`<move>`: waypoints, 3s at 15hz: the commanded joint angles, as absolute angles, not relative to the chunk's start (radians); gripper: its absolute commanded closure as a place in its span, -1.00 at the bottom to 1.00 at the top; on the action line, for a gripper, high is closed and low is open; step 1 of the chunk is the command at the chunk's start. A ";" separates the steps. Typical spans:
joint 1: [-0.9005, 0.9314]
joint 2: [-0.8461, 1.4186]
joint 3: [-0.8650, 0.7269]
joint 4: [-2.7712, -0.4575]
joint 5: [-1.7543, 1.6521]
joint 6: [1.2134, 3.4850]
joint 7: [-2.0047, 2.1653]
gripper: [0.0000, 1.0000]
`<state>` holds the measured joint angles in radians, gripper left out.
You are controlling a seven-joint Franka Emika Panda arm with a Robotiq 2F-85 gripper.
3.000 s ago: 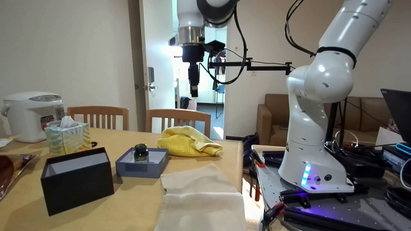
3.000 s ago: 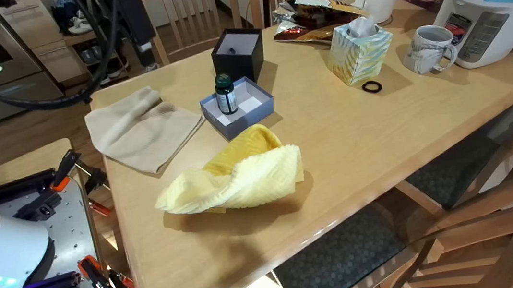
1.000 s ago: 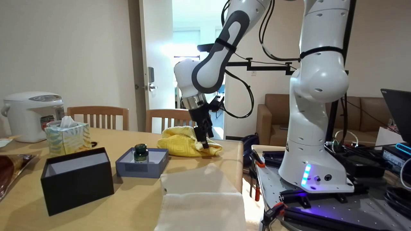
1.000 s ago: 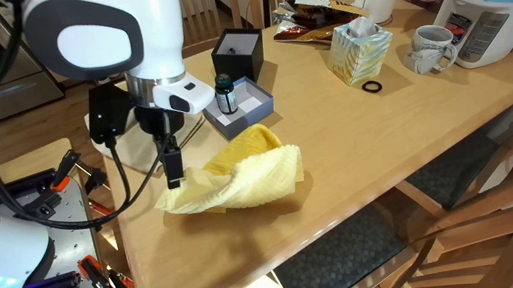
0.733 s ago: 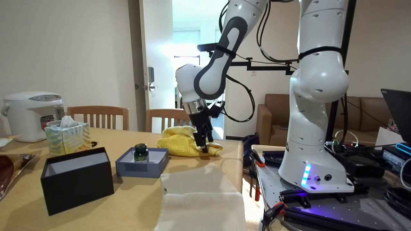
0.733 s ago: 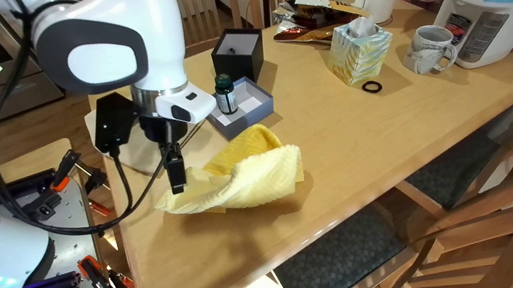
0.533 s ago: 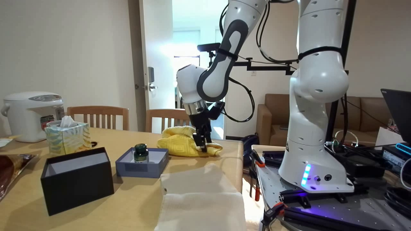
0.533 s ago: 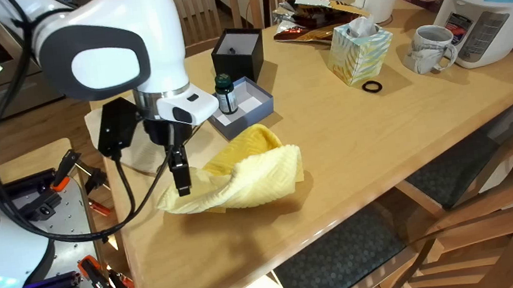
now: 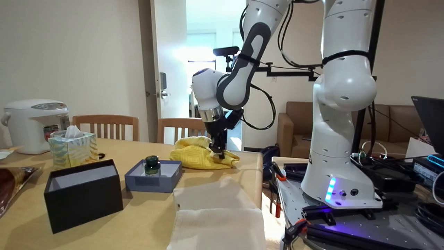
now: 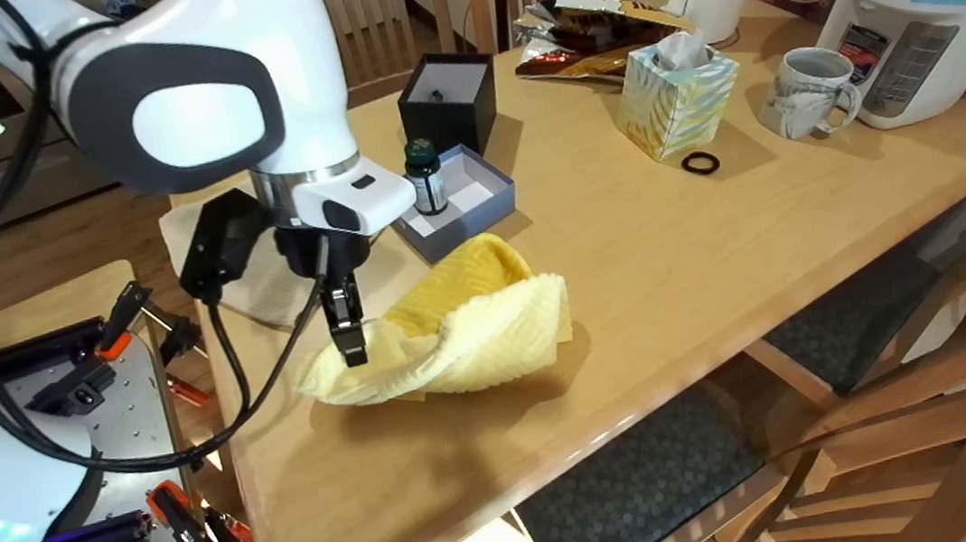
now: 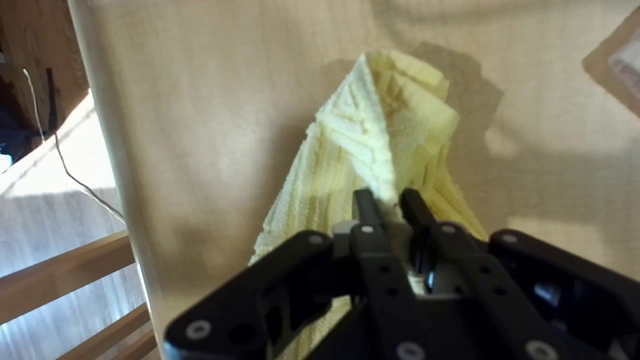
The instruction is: Unfold the towel slightly on the table
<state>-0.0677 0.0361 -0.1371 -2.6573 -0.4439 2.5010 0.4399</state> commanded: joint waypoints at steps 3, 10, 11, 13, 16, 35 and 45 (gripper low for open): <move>-0.069 -0.107 -0.112 -2.682 -0.394 2.507 0.354 0.98; -0.060 -0.294 -0.046 -2.630 -0.334 2.413 0.195 0.97; -0.058 -0.313 -0.049 -2.623 -0.309 2.403 0.162 0.97; -0.063 -0.354 -0.055 -2.609 -0.275 2.376 0.119 0.97; -0.078 -0.413 -0.061 -2.577 -0.257 2.320 0.090 0.97; -0.056 -0.384 -0.058 -2.097 -0.202 2.067 -0.020 0.97; -0.061 -0.107 -0.065 -1.623 -0.244 2.075 -0.063 0.97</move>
